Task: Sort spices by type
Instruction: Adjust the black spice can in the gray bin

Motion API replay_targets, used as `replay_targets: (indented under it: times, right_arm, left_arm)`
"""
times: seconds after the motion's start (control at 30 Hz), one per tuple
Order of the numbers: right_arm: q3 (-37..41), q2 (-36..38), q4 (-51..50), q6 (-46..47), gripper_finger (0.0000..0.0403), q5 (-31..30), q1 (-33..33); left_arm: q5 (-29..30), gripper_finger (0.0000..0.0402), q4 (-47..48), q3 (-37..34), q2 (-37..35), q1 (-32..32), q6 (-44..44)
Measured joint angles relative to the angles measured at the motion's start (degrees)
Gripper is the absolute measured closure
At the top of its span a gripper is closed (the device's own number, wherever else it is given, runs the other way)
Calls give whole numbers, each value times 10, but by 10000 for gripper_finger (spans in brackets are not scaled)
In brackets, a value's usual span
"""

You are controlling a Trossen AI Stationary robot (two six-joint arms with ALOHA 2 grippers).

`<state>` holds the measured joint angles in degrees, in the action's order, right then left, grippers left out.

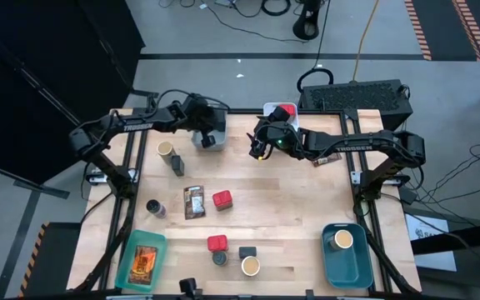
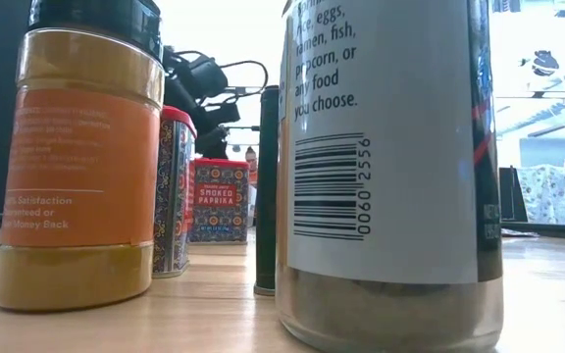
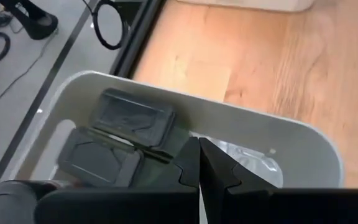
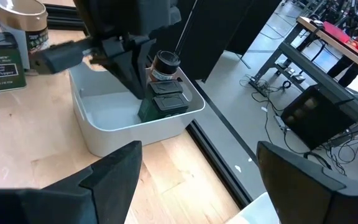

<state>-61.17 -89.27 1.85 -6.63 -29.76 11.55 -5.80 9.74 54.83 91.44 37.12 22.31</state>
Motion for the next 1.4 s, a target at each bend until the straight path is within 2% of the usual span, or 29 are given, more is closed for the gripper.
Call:
replay_targets:
  times: [0.17,0.3,0.7,1.0,1.4]
  right_arm:
    - [0,0,0,0,103,0,0]
    - [0,0,-2,0,103,0,0]
    - [0,0,-4,0,103,0,0]
    - [0,0,-4,0,103,0,0]
    - [0,0,-4,0,103,0,0]
  left_arm:
    - [1,400,-22,0,14,0,-6]
    - [29,400,-28,0,19,0,-9]
    - [31,400,-54,0,55,0,-11]
    - [56,400,-69,0,57,3,-10]
    - [58,400,-80,0,56,3,-25]
